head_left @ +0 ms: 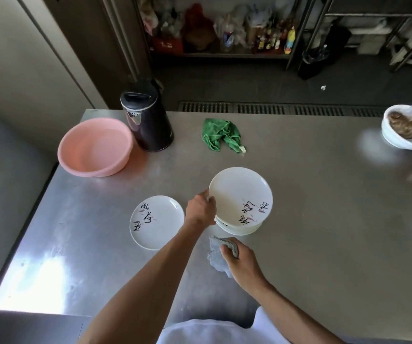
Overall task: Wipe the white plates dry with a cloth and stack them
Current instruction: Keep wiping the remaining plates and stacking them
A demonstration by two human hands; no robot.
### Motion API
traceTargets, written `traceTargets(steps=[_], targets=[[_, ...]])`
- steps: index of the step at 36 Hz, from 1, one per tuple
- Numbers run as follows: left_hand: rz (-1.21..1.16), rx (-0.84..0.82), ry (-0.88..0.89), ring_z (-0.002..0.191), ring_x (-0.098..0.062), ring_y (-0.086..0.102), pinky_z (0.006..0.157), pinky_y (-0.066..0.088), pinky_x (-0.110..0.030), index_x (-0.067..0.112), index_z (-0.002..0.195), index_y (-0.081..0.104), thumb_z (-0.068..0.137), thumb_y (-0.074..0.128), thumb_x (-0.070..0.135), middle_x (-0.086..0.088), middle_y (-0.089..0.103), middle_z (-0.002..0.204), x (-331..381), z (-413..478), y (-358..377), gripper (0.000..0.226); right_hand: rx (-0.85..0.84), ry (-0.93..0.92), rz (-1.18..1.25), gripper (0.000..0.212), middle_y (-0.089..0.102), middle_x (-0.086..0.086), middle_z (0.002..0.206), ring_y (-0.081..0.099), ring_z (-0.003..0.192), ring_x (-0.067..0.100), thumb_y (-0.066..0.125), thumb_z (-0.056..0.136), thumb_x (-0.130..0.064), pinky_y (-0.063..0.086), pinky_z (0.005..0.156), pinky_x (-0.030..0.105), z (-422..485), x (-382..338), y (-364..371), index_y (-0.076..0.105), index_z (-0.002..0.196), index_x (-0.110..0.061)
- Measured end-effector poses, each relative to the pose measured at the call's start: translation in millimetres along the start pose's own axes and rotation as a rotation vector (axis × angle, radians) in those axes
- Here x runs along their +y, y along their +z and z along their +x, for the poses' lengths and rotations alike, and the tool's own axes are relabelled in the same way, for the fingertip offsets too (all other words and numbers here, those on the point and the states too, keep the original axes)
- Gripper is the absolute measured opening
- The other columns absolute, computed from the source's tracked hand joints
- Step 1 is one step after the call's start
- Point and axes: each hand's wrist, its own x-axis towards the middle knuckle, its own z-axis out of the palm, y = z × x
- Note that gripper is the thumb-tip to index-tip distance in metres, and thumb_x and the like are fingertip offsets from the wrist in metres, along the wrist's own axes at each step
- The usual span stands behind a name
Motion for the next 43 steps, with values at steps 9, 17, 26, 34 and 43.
traceTargets(steps=[9,17,26,34,43], targets=[[0.171,-0.043,-0.009,0.113,-0.047,0.064,0.102,0.050,-0.051,0.017,0.160,0.026,0.105,0.035,0.052,-0.022,0.061,0.137,-20.9,-5.6,-10.7,0.066,-0.029,0.091,-0.012,0.012,0.073,-0.016,0.095,0.065,0.092,-0.005,0.057,0.098,-0.025,0.047,0.077,0.010,6.3,-4.7,13.3,0.067,0.103,-0.030],[0.015,0.362,-0.293,0.122,-0.035,0.058,0.102,0.046,-0.043,0.014,0.140,0.052,0.100,0.051,0.022,-0.014,0.058,0.136,-125.0,-29.9,-76.8,0.041,-0.019,0.256,0.065,0.015,0.067,-0.011,0.075,0.061,0.070,0.002,0.054,0.098,-0.027,0.046,0.063,0.017,20.2,-11.4,42.6,0.066,0.091,-0.025],[-0.077,0.354,-0.437,0.128,-0.033,0.054,0.109,0.045,-0.042,0.009,0.144,0.050,0.099,0.056,0.020,-0.018,0.055,0.139,-186.8,-26.6,-115.1,0.048,-0.093,0.287,0.045,0.017,0.072,0.010,0.102,0.066,0.101,0.024,0.052,0.098,-0.025,0.051,0.092,0.038,22.4,-20.4,74.8,0.068,0.100,-0.020],[-0.115,0.343,-0.466,0.111,-0.033,0.065,0.095,0.055,-0.046,0.008,0.130,0.057,0.092,0.067,0.019,-0.013,0.065,0.124,-194.8,-12.9,-113.8,0.040,-0.077,0.315,0.074,0.018,0.074,-0.008,0.101,0.067,0.100,0.012,0.053,0.097,-0.025,0.051,0.089,0.030,23.8,-26.9,88.1,0.069,0.105,-0.026],[-0.121,0.375,-0.454,0.107,-0.034,0.062,0.093,0.054,-0.044,0.008,0.119,0.062,0.090,0.063,0.014,-0.011,0.067,0.113,-200.1,-8.3,-113.0,0.029,-0.071,0.348,0.051,0.015,0.072,0.012,0.103,0.067,0.102,0.025,0.054,0.097,-0.026,0.052,0.091,0.036,21.8,-23.1,88.4,0.068,0.100,-0.020]])
